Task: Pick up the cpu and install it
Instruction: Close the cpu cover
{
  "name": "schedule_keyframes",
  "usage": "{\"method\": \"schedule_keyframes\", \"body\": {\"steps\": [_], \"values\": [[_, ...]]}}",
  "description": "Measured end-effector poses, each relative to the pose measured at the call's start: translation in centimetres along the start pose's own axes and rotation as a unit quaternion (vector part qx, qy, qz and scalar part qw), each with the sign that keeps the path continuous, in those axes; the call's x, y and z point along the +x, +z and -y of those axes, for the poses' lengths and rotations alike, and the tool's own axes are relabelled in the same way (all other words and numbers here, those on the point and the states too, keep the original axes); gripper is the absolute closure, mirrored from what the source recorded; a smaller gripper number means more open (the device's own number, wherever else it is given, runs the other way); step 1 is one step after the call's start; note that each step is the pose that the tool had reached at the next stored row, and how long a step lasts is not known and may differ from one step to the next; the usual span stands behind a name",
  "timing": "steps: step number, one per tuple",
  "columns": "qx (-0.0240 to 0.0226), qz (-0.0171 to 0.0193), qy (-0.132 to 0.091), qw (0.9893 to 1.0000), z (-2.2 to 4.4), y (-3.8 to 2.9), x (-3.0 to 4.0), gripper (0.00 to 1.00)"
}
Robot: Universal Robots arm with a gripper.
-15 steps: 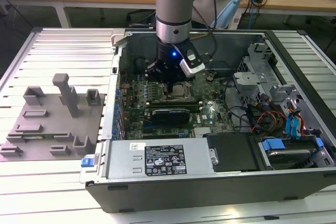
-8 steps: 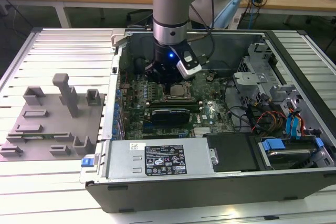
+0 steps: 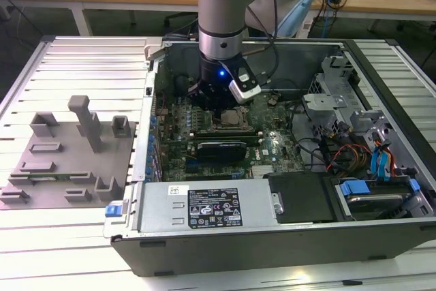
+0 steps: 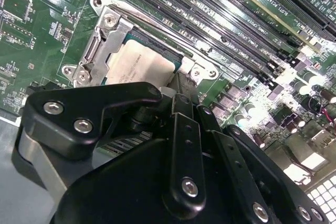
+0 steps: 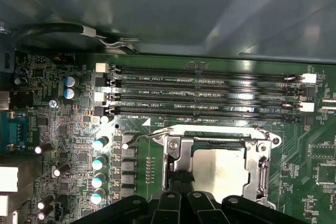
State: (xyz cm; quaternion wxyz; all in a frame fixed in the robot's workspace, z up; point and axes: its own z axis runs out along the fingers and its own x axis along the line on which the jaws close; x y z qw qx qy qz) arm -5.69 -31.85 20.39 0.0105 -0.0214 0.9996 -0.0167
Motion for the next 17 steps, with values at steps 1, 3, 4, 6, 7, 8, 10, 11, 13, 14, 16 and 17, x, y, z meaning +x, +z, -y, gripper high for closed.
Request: {"method": "schedule_keyframes", "body": {"steps": [1,3,4,6,7,8,10,11,13,14,16,17], "values": [[0.0000,0.0000,0.000,1.0000,0.00,0.00,0.00,0.89],[0.0001,-0.0001,0.000,1.0000,0.00,0.10,0.01,0.89],[0.0002,-0.0001,0.000,1.0000,0.00,0.11,0.01,0.89],[0.0000,0.0000,0.000,1.0000,0.00,0.13,0.01,0.89],[0.0000,0.0000,0.000,1.0000,-0.01,0.13,0.01,0.89],[0.0000,0.0000,0.000,1.0000,-0.01,0.13,0.01,0.89],[-0.0008,0.0005,0.000,1.0000,-0.02,-0.05,0.00,0.89],[-0.0004,0.0003,0.000,1.0000,-0.01,-0.19,0.00,0.89],[-0.0001,0.0001,0.000,1.0000,0.01,-0.45,0.00,0.89],[-0.0001,0.0001,0.000,1.0000,0.01,-0.57,0.00,0.89],[0.0000,0.0016,0.000,1.0000,-0.05,-0.59,0.00,0.89],[0.0000,0.0023,0.000,1.0000,-0.12,-0.60,-0.01,0.89]]}}
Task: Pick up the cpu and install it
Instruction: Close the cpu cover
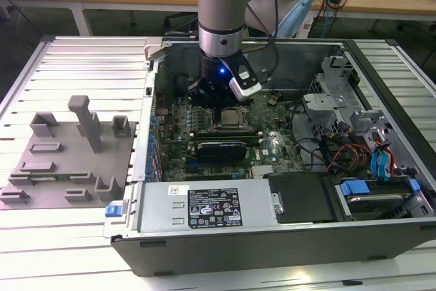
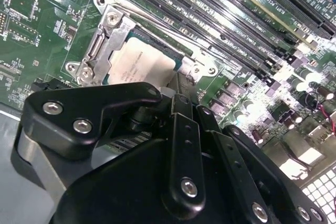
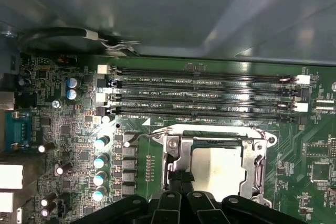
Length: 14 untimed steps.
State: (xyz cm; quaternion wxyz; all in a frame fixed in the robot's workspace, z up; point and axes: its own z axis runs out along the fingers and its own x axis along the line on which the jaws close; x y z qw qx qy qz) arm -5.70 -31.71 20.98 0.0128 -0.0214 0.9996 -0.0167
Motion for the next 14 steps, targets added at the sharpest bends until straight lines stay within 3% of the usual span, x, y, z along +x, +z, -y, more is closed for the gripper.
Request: {"method": "schedule_keyframes", "body": {"steps": [7,14], "values": [[0.0000,0.0021,0.000,1.0000,-1.01,-0.03,0.02,0.89],[0.0000,0.0027,0.000,1.0000,-0.93,0.06,0.21,0.89]]}}
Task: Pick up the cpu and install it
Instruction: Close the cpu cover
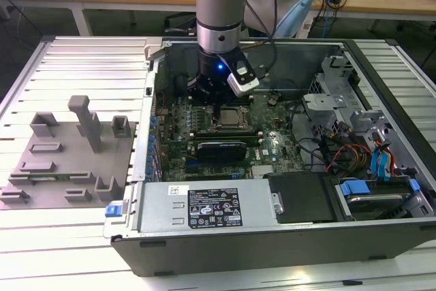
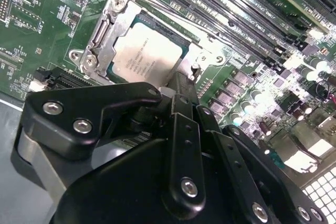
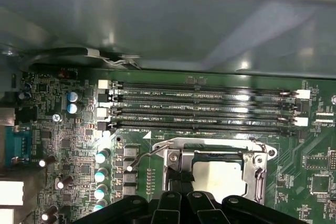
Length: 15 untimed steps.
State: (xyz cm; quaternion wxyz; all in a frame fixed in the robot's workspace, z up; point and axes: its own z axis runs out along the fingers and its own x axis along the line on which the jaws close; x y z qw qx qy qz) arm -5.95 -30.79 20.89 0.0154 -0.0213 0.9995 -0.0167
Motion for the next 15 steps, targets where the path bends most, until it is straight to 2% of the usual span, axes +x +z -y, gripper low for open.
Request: {"method": "schedule_keyframes", "body": {"steps": [8,15], "values": [[-0.0001,0.0001,-0.001,1.0000,0.38,0.24,0.06,0.89],[0.0000,0.0000,-0.002,1.0000,0.56,0.45,0.42,0.89]]}}
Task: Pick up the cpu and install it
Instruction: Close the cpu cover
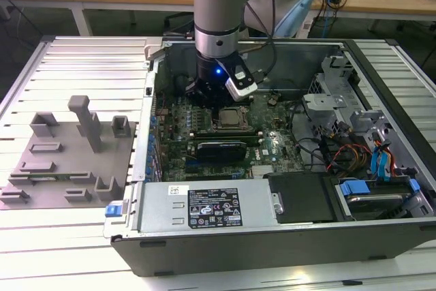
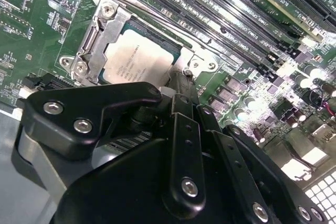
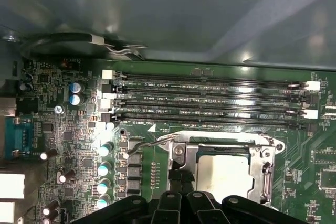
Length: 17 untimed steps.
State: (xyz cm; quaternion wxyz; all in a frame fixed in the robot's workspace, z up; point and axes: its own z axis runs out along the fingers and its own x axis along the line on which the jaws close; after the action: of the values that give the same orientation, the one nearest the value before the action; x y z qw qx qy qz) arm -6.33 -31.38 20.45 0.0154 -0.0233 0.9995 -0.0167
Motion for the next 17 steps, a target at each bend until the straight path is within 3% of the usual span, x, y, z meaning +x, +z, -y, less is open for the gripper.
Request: {"method": "schedule_keyframes", "body": {"steps": [11,14,17], "values": [[-0.0001,0.0001,-0.002,1.0000,0.54,0.19,0.03,0.89],[-0.0003,0.0000,-0.002,1.0000,0.55,-0.05,0.03,0.89],[-0.0001,0.0001,-0.002,1.0000,0.58,-0.70,0.01,0.89]]}}
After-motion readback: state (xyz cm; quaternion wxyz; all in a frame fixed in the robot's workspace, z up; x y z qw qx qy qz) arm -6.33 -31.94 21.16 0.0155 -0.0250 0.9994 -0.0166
